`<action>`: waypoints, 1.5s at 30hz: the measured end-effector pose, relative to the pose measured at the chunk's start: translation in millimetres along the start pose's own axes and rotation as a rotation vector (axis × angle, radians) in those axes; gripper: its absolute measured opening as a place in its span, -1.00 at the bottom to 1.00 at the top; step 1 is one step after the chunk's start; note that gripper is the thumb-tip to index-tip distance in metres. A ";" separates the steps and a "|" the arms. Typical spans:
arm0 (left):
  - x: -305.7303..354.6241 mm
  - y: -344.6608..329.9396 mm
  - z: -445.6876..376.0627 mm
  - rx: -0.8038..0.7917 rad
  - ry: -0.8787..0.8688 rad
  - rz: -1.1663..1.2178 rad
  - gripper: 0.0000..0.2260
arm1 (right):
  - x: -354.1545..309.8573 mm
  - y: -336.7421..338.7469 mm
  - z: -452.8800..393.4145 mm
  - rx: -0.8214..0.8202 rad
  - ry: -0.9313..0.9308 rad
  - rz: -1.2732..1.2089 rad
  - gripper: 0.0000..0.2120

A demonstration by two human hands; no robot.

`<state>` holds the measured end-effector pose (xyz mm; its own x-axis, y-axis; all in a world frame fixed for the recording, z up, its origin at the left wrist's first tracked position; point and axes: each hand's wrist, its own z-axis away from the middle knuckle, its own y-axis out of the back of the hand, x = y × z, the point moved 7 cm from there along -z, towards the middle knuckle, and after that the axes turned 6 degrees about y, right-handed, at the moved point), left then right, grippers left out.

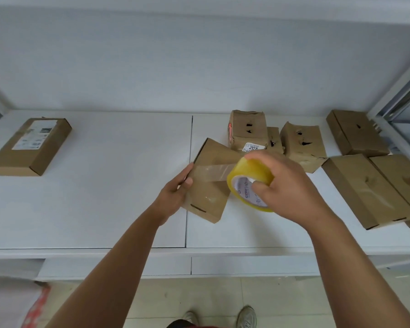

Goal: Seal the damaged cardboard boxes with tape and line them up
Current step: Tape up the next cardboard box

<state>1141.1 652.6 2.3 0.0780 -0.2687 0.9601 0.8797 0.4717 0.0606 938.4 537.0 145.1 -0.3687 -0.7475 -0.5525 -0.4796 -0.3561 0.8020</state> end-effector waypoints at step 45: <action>45.2 1.2 25.6 0.298 -0.067 0.063 -0.48 | -13.0 -59.6 -13.6 0.095 0.066 0.102 -0.40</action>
<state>1133.7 662.5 52.8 0.0885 -0.1796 0.9798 0.6971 0.7137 0.0678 982.6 560.3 107.6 -0.3677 -0.8134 -0.4508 -0.5171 -0.2240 0.8261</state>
